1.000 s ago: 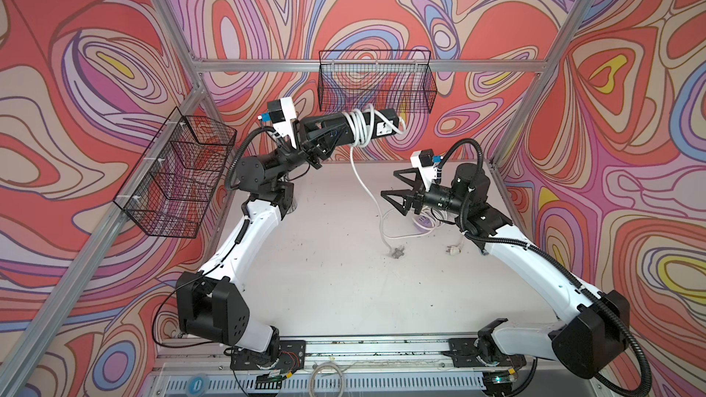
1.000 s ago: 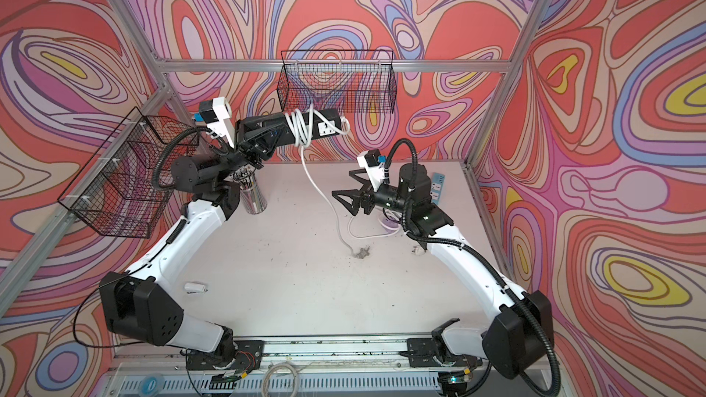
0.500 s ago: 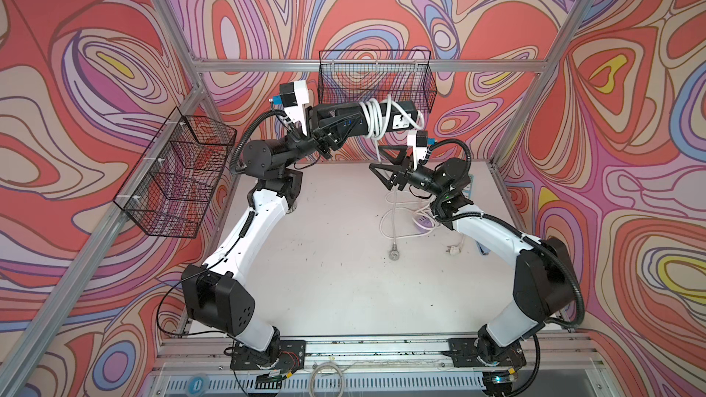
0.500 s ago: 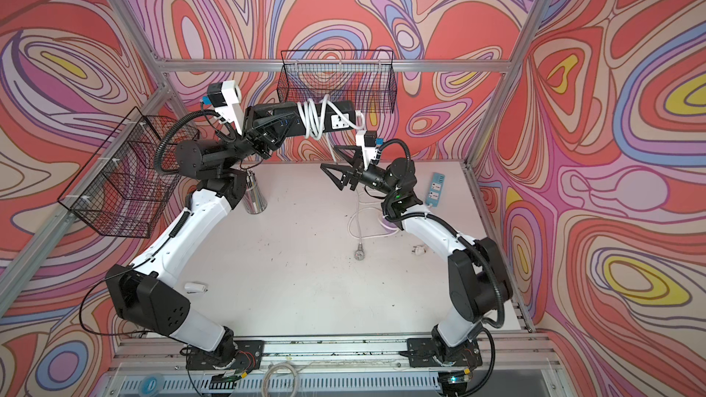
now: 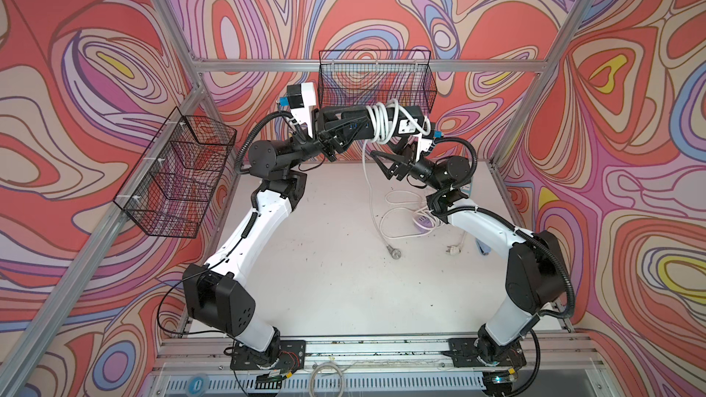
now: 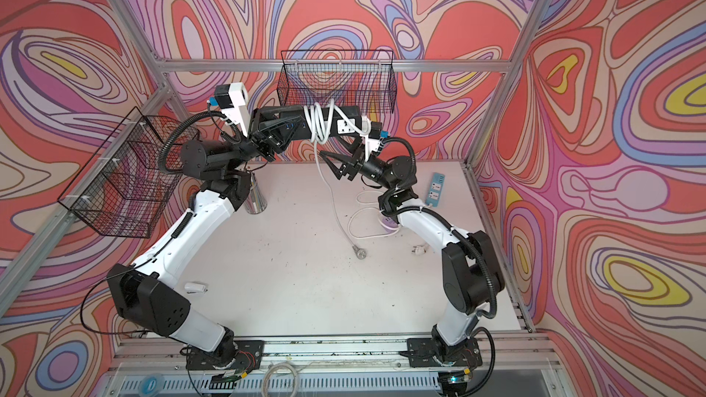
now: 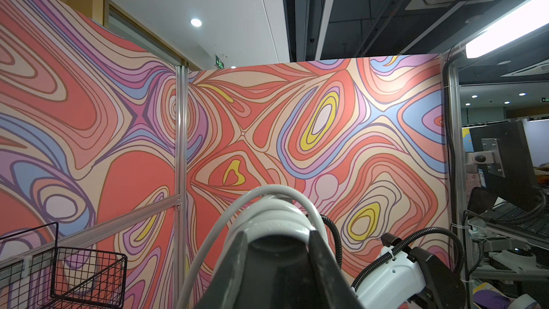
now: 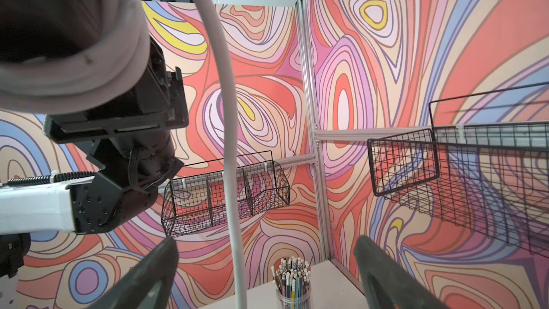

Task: Unwrap the cord wrapped around the power strip
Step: Unwrap the power cord from the power strip.

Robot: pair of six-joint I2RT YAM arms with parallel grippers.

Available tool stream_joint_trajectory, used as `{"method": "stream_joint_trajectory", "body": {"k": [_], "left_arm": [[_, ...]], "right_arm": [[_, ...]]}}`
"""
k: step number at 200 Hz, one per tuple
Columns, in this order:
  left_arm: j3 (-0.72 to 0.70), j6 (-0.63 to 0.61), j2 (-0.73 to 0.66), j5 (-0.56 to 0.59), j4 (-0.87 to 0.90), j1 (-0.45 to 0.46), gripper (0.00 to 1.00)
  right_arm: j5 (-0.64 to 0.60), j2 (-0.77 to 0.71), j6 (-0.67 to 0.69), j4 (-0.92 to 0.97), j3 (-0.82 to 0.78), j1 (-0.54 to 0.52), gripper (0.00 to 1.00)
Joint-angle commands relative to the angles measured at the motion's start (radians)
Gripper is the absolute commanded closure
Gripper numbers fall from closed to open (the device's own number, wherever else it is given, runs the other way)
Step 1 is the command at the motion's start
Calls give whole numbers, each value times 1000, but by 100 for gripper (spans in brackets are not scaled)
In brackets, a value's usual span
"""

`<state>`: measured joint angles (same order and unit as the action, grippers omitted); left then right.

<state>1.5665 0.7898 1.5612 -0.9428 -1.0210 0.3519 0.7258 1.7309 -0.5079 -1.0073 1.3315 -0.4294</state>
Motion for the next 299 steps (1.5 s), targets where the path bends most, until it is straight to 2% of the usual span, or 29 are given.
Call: {"method": "stream_joint_trajectory", "body": {"k": [1, 36, 51, 86, 94, 103, 140, 175, 235, 268, 299], "left_arm": [[0, 12, -16, 12, -88, 8, 100], [-4, 18, -22, 4, -93, 10, 100], [-9, 26, -24, 5, -104, 11, 100], [-30, 40, -27, 9, -128, 12, 100], [-35, 44, -27, 7, -135, 12, 100], [-42, 45, -32, 6, -137, 12, 100], [-132, -16, -85, -11, -95, 10, 100], [-280, -108, -178, -32, -24, -9, 100], [-493, -233, -289, -52, 98, -66, 100], [-561, -274, -284, 1, 82, -103, 100], [-542, -365, -254, 75, 112, -109, 100]], "right_arm": [[4, 58, -47, -47, 36, -11, 7], [24, 120, -133, -117, 76, -15, 17], [33, 131, -147, -119, 89, -17, 25], [65, 153, -194, -122, 124, -18, 59], [70, 155, -199, -111, 131, -17, 74], [71, 154, -196, -91, 136, -17, 100], [72, 98, -119, 31, 127, -4, 100], [105, 47, -32, 211, 162, 59, 100], [138, -70, 191, 610, 307, 154, 100], [124, -164, 346, 849, 345, 159, 100], [124, -254, 389, 985, 264, 160, 100]]}}
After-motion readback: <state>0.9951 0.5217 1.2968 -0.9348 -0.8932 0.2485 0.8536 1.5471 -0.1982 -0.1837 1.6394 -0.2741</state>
